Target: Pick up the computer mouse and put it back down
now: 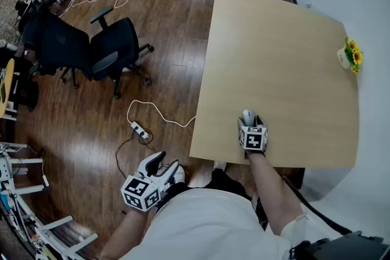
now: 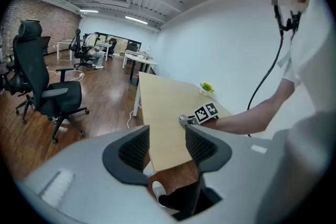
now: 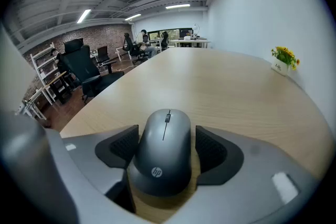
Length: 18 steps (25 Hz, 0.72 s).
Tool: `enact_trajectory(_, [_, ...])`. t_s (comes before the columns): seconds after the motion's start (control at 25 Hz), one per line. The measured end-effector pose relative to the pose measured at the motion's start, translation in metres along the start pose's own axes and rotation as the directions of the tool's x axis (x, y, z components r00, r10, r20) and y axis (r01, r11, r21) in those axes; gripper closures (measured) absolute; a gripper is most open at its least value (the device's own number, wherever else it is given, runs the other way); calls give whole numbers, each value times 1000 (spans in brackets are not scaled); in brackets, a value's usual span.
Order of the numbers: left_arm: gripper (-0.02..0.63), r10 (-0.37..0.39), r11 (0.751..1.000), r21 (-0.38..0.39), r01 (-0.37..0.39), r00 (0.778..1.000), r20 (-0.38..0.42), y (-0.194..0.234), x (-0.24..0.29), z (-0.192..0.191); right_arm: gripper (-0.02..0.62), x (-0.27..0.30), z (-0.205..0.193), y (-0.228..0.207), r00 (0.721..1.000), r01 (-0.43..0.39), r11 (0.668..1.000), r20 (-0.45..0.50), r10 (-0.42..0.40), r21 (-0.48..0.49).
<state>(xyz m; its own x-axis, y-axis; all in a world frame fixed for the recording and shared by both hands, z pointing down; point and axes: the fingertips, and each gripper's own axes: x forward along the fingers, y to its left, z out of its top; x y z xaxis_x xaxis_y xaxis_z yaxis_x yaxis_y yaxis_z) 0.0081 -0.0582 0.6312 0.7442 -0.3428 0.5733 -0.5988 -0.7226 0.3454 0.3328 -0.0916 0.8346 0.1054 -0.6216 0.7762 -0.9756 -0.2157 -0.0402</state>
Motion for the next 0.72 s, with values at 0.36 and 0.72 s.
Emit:
enact_trajectory(0.36, [407, 32, 999, -6, -31, 998, 47, 12, -13, -3, 300, 2, -3, -1, 1000, 5, 1000, -24, -5, 5])
enact_trajectory(0.72, [407, 14, 1000, 25, -16, 998, 68, 31, -40, -11, 300, -51, 24, 22, 999, -38, 999, 34, 39, -13])
